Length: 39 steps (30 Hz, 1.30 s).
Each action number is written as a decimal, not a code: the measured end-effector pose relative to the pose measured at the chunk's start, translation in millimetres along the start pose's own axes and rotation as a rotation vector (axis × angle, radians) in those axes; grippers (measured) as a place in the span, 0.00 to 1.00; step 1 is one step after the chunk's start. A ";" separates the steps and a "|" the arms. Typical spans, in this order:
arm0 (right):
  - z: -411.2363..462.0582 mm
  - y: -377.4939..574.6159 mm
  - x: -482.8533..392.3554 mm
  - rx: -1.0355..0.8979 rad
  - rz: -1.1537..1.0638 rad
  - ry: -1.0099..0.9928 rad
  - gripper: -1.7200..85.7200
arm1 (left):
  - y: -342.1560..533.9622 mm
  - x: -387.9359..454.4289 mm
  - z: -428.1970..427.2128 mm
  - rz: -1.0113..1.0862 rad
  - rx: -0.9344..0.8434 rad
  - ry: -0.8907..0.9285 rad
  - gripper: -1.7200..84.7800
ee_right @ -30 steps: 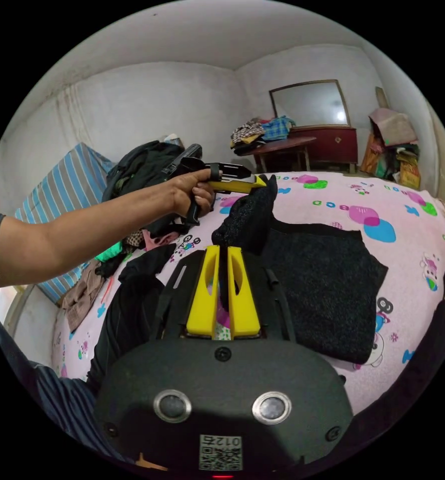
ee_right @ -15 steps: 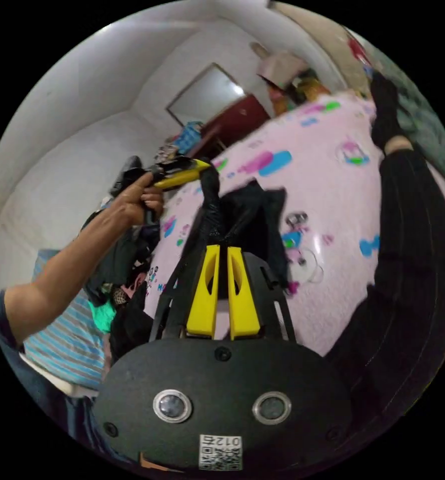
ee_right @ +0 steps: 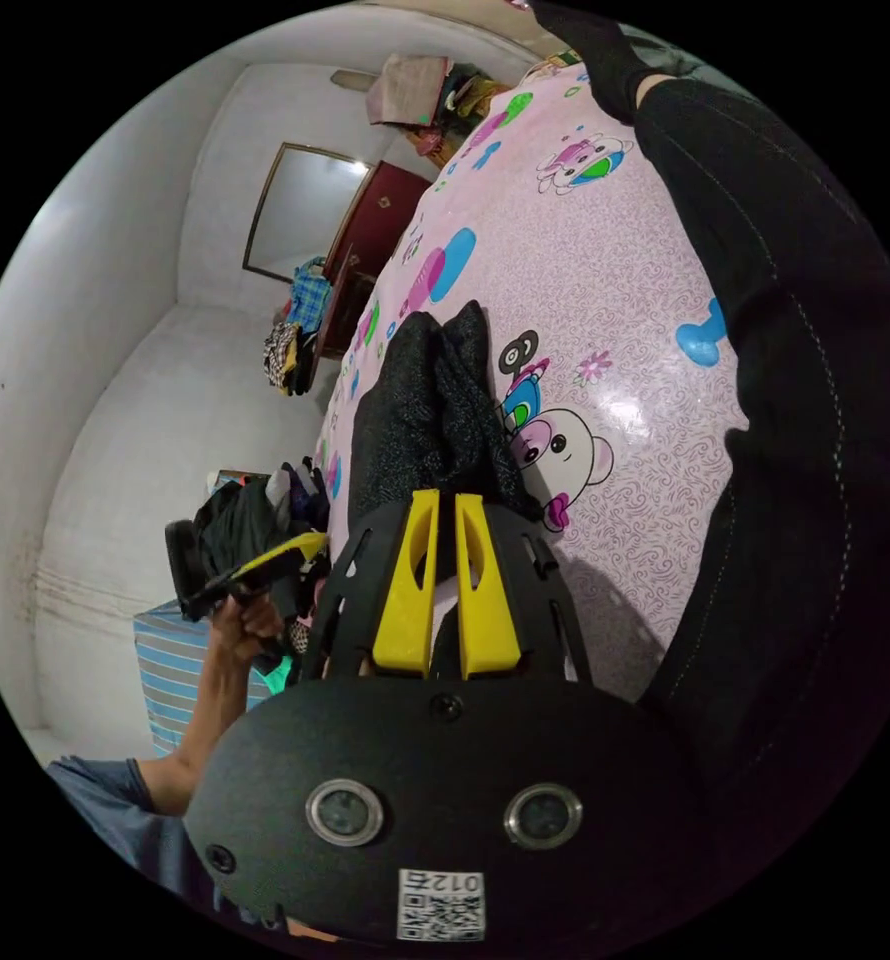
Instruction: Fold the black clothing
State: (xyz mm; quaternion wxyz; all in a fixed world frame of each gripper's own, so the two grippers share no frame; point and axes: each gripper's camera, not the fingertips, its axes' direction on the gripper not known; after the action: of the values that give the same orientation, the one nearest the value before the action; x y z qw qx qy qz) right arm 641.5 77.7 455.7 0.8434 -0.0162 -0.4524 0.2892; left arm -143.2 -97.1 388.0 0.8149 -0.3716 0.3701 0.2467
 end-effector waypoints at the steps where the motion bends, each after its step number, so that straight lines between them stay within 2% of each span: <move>1: -2.7 -3.5 -4.9 -0.002 -0.003 0.000 0.03 | 8.9 11.0 6.9 0.019 -0.003 -0.018 0.10; 6: -12.6 -14.5 -21.2 -0.010 0.002 -0.021 0.03 | 36.1 52.3 43.5 0.062 -0.079 -0.116 0.13; 10: -17.7 -20.8 -31.7 -0.016 0.012 -0.034 0.03 | 38.4 76.8 85.4 0.059 -0.158 -0.268 0.13; 16: -22.2 -32.3 -42.1 -0.024 0.050 -0.078 0.03 | 13.2 76.8 139.5 0.024 -0.226 -0.374 0.09; 19: -48.7 -43.9 -76.5 0.036 -0.057 -0.096 0.03 | 0.8 82.2 119.5 0.023 -0.134 -0.349 0.06; 21: -58.6 -43.9 -95.4 0.031 -0.141 0.005 0.03 | -1.5 91.3 108.3 0.062 -0.101 -0.350 0.05; 23: -49.8 -42.9 -83.2 -0.039 -0.099 0.089 0.03 | -2.7 88.5 135.5 0.100 -0.205 -0.334 0.04; 24: -38.4 -41.8 -65.9 -0.114 -0.021 0.091 0.03 | -3.0 84.9 146.6 0.100 -0.248 -0.329 0.04; 26: -30.4 -34.6 -54.6 -0.143 0.031 0.084 0.04 | -4.6 73.3 166.3 0.067 -0.290 -0.290 0.03; 29: -34.6 -33.0 -70.5 -0.136 -0.017 0.135 0.07 | -10.0 71.8 170.5 0.086 -0.298 -0.290 0.03; 33: -57.8 -58.4 -122.5 -0.034 -0.241 0.287 0.09 | -10.4 67.1 176.0 0.086 -0.289 -0.293 0.03; 35: -58.4 -80.7 -137.6 -0.015 -0.304 0.280 0.09 | -9.1 63.7 177.5 0.075 -0.278 -0.288 0.03; 39: -18.4 -151.8 -131.9 -0.158 -0.289 0.129 0.10 | -8.3 55.2 179.7 0.060 -0.268 -0.277 0.03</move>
State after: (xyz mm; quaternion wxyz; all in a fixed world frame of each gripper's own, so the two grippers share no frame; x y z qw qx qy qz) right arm 671.7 -110.6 389.2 0.8996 -0.0361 -0.4163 0.1269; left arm -28.8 46.5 429.0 0.7935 -0.4283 0.2292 0.3666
